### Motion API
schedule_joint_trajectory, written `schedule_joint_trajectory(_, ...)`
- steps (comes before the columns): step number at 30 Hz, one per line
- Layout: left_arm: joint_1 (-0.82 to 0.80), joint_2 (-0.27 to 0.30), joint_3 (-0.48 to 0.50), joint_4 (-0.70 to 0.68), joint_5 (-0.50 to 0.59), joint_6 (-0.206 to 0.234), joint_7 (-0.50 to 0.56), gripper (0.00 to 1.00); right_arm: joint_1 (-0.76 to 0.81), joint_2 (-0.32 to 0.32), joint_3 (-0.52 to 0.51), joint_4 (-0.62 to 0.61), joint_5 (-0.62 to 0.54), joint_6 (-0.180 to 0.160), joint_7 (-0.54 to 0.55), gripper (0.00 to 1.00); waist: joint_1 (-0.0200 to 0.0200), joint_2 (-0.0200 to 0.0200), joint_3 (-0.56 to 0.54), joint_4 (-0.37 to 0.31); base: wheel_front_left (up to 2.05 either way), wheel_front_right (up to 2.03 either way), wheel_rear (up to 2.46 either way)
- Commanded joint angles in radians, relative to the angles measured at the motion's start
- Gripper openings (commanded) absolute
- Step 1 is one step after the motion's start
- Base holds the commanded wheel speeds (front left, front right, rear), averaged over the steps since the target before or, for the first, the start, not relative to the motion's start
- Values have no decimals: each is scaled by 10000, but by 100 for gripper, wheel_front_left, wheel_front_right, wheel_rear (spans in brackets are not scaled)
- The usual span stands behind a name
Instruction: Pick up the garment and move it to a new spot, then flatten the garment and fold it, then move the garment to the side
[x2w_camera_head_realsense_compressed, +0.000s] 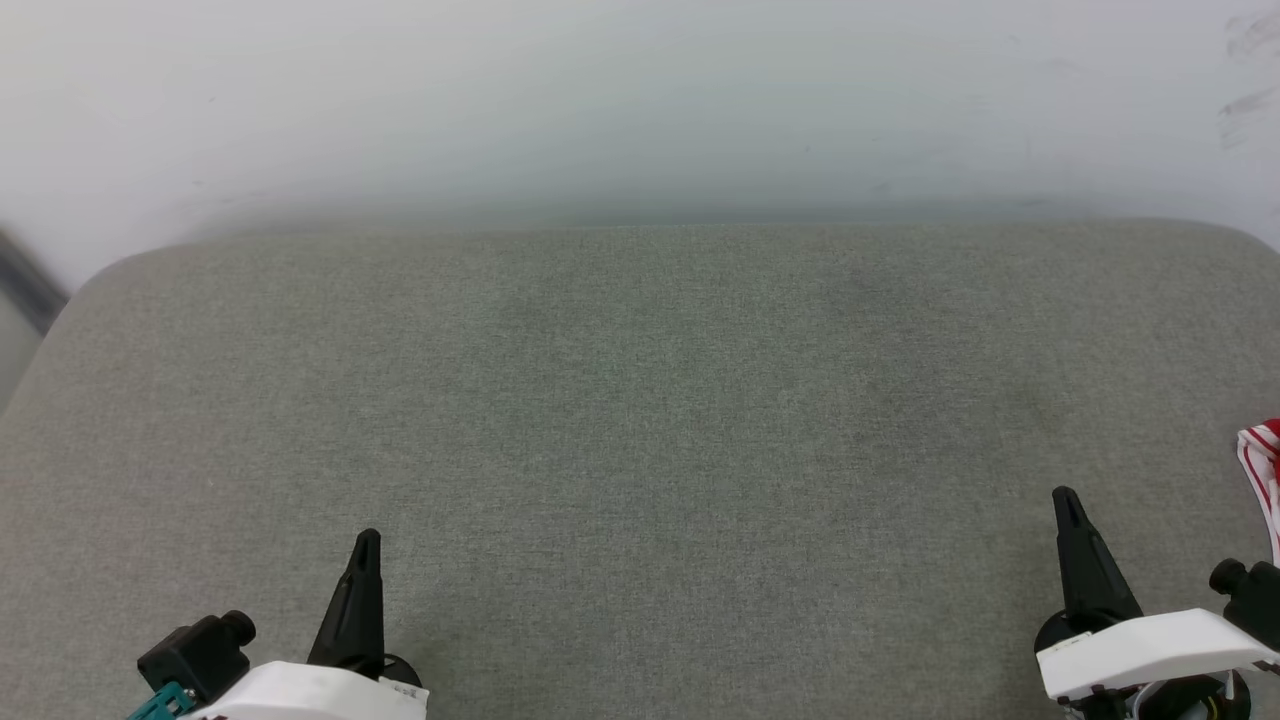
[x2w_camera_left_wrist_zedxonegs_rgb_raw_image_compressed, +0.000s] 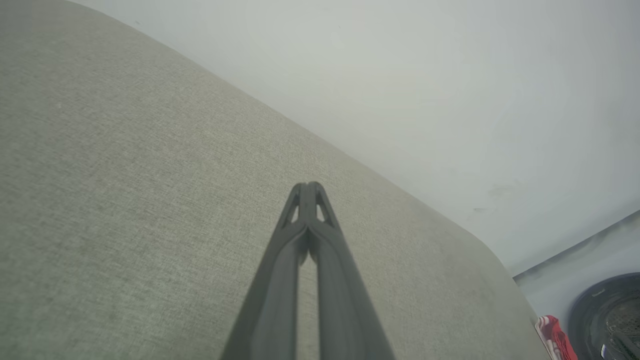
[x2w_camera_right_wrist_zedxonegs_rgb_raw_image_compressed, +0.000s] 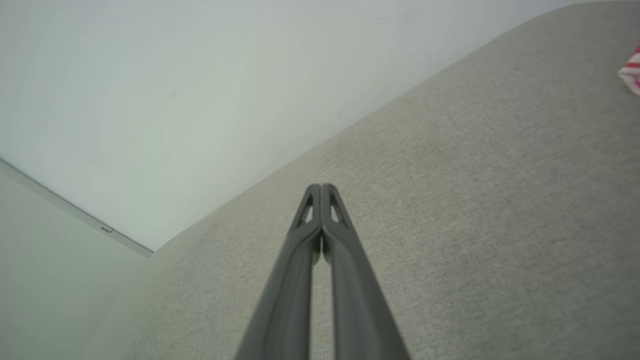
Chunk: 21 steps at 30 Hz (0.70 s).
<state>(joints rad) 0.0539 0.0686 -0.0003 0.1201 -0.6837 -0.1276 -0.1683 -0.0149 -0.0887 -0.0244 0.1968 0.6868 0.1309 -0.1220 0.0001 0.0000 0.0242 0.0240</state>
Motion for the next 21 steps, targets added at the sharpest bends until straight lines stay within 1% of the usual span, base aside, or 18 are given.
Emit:
schedule_joint_trajectory(1, -273, 95, 26, -63, -381, -11, 71, 0, -336, 26, -61, -94, 354, -1, 73, 0, -1, 0, -3, -3, 0, 0, 0)
schedule_joint_trajectory(21, -653, 166, 142, 257, -2978, -21, 673, 0, -524, 126, -294, 56, 2788, -1, 703, 0, -1, 0, -43, -49, 0, 0, 0)
